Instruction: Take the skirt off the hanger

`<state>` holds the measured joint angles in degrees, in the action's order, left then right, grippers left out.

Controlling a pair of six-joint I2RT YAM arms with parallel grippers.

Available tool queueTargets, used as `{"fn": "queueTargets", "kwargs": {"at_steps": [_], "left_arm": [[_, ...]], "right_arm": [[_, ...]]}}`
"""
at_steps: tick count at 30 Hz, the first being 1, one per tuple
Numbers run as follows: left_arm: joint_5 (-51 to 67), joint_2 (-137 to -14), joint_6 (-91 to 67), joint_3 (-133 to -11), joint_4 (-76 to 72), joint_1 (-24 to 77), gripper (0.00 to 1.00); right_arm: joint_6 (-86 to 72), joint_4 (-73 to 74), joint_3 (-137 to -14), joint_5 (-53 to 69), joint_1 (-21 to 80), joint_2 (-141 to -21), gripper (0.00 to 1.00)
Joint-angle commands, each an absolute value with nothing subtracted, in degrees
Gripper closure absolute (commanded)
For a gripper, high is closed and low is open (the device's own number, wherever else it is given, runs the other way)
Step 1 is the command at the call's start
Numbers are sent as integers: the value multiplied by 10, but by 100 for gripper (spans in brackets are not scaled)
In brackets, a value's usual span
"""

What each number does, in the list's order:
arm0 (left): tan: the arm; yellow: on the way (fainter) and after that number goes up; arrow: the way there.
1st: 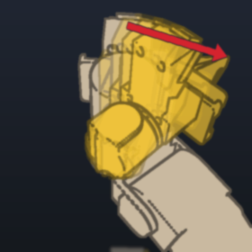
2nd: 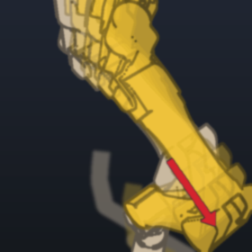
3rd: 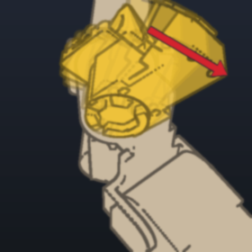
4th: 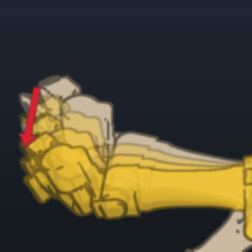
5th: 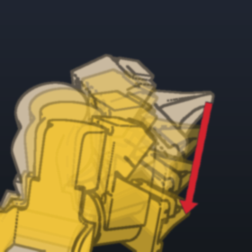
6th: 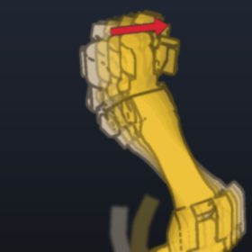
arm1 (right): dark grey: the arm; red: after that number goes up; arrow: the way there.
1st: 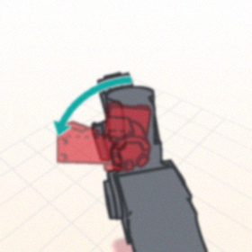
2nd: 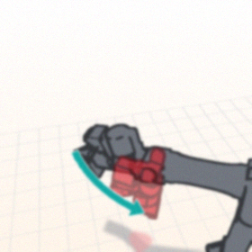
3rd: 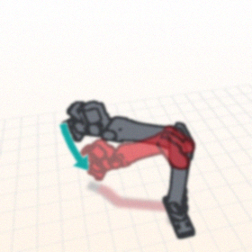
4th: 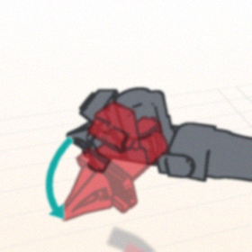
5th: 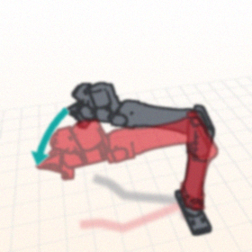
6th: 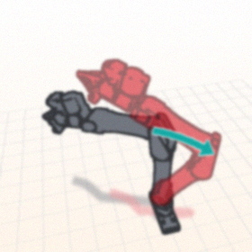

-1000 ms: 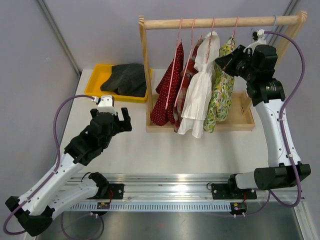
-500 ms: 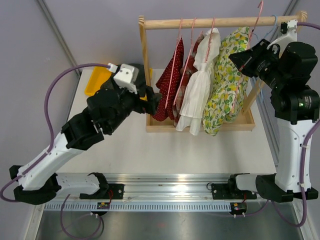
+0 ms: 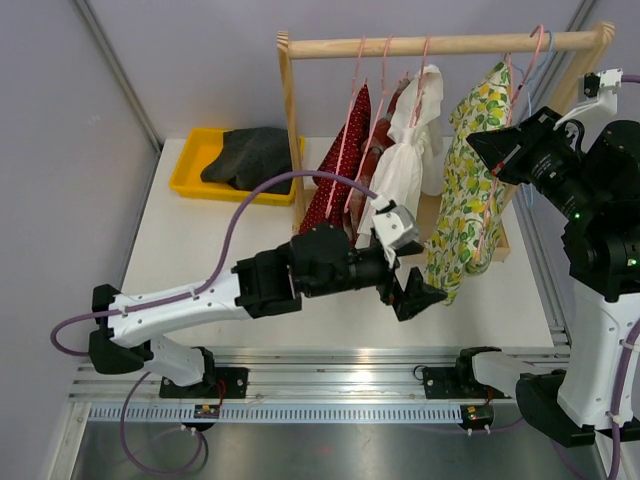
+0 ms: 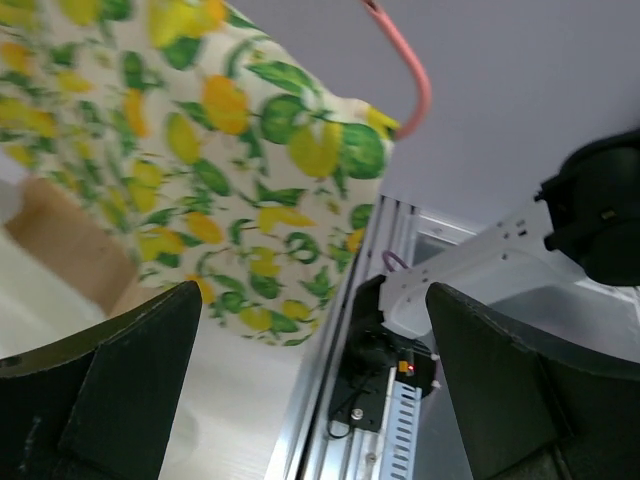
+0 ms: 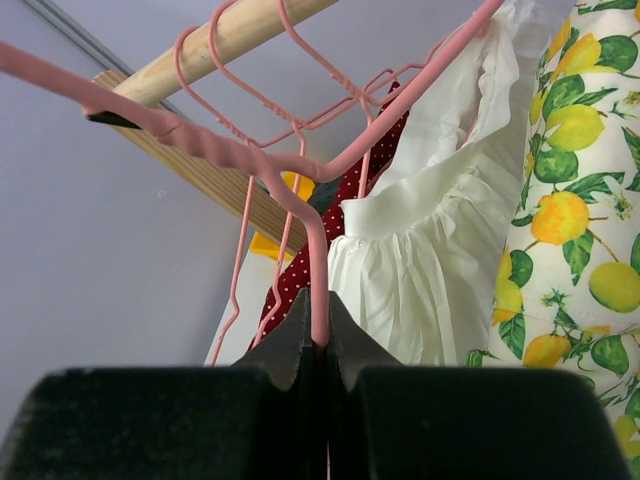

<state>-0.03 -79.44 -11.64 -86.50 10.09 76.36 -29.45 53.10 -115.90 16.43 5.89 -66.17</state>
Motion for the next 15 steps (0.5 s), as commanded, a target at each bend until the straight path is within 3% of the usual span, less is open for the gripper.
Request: {"fn": "queueTargets", "kwargs": {"at_steps": [1, 9, 12, 15], "left_arm": [[46, -810, -123, -885, 27, 784, 1], [2, -865, -120, -914, 25, 789, 1], [-45, -881, -108, -923, 26, 789, 8], [-75, -892, -99, -935, 21, 788, 74]], "right_arm": [[-278, 487, -1167, 185, 62, -646, 100], [-289, 497, -1177, 215, 62, -637, 100], [-299, 502, -1187, 232, 62, -632, 100], [-312, 503, -1188, 245, 62, -626, 100]]}}
